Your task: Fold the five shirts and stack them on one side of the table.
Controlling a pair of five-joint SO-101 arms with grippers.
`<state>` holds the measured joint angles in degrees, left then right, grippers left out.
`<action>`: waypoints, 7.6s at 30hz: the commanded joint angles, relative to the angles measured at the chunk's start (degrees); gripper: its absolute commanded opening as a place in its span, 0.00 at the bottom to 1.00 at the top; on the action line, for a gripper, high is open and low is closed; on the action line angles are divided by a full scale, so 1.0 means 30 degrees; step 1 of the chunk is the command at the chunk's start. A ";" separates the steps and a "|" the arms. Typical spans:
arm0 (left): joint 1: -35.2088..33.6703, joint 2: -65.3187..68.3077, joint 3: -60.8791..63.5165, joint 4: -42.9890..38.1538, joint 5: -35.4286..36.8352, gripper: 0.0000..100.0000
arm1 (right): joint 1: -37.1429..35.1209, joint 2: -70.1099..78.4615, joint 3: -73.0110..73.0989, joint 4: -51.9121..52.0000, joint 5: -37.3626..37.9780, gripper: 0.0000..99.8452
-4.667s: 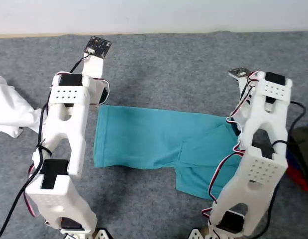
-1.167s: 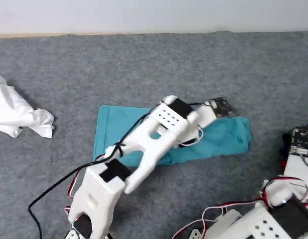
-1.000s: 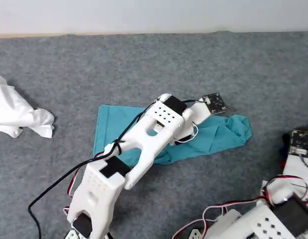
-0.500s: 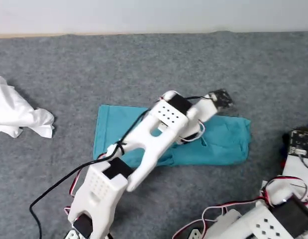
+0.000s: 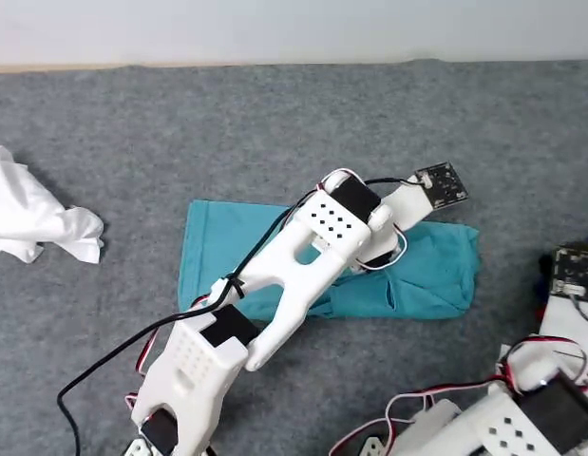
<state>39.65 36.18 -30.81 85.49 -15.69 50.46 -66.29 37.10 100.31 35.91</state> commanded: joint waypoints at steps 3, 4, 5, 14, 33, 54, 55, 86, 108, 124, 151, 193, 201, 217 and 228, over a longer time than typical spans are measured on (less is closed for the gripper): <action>0.1289 -0.0176 -0.1216 0.2755 -0.0322 0.06 | 0.0132 0.0044 -0.0147 0.0630 -0.0059 0.25; 0.1641 -0.0176 -0.0982 0.3048 -0.0322 0.05 | 0.0132 0.0044 -0.0147 0.0630 -0.0059 0.25; 0.1963 -0.0176 -0.0689 0.3165 -0.0322 0.02 | 0.0132 0.0044 -0.0147 0.0630 -0.0059 0.25; 0.3223 -0.0176 0.2125 0.0557 -0.0322 0.00 | 0.0132 0.0044 -0.0147 0.0601 -0.0059 0.25; -0.0117 -0.0205 -0.0337 -0.8615 0.2696 0.00 | 0.0132 0.0073 -0.0029 0.0571 -0.0205 0.25; -0.9846 -0.1026 -1.3231 0.5070 0.5538 0.00 | -0.8982 0.0249 0.1729 -0.1128 -0.1407 0.25; -1.0432 -0.1289 -1.2645 0.5040 0.5685 0.00 | -0.9070 0.0249 0.1993 -0.1070 -0.1407 0.25; -2.4381 -1.3304 0.4645 0.4982 0.4396 0.00 | -1.8593 0.0747 0.1670 -0.3560 -0.6154 0.03; -3.0037 -2.4440 1.7890 0.4601 0.1612 0.00 | -2.5714 1.6425 -1.1839 -0.4996 -1.3861 0.01; -3.0066 -2.7487 2.3692 0.1670 0.1553 0.00 | -2.8498 2.1348 -1.2132 -0.9744 -2.1363 0.03; -3.0066 -2.8337 2.3985 0.1700 0.1553 0.00 | -3.3714 3.3363 -2.3179 -0.9656 -2.2154 0.21; -3.0066 -2.8337 2.3985 0.1729 0.1582 0.00 | -3.3890 4.0190 -2.9421 -0.7985 -2.2066 0.01; -3.0037 -2.8337 2.3985 0.1729 0.1582 0.00 | -3.3070 4.0161 -3.4168 -0.3238 -2.2037 0.01; -2.9949 -2.8337 2.3985 0.1729 0.1582 0.00 | -2.9729 3.7963 -3.7773 0.0835 -1.9722 0.01; -2.9949 -2.8337 2.3985 0.1729 0.1553 0.00 | -2.8322 3.0725 -2.7165 0.0835 -1.8930 0.01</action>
<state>-50.20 -47.78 41.54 91.21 -10.51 -36.48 36.04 -53.19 100.40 -21.49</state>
